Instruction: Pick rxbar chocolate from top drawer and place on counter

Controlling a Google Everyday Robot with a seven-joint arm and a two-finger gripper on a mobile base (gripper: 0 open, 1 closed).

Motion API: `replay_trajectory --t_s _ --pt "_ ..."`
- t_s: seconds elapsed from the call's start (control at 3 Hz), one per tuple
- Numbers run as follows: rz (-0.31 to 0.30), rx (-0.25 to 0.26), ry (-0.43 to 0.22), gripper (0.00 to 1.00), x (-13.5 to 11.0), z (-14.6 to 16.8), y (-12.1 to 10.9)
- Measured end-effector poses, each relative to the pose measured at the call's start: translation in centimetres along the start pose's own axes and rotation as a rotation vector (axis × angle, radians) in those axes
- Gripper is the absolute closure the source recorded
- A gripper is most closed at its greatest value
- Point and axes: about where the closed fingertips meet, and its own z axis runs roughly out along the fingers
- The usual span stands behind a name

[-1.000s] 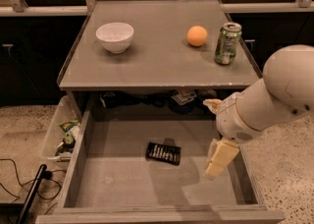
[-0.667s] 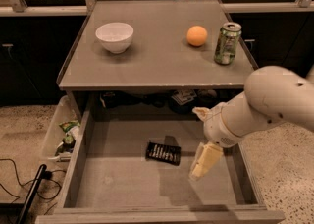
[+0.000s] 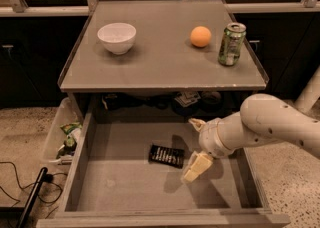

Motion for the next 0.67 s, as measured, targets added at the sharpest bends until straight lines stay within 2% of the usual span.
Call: replay_trajectory --t_s 0.33,0.67 --pt "0.005 -0.004 -0.061 0.0 0.8 3.0 0.2" --pt "-0.009 -0.002 -0.099 0.0 0.6 5.4 -0.5"
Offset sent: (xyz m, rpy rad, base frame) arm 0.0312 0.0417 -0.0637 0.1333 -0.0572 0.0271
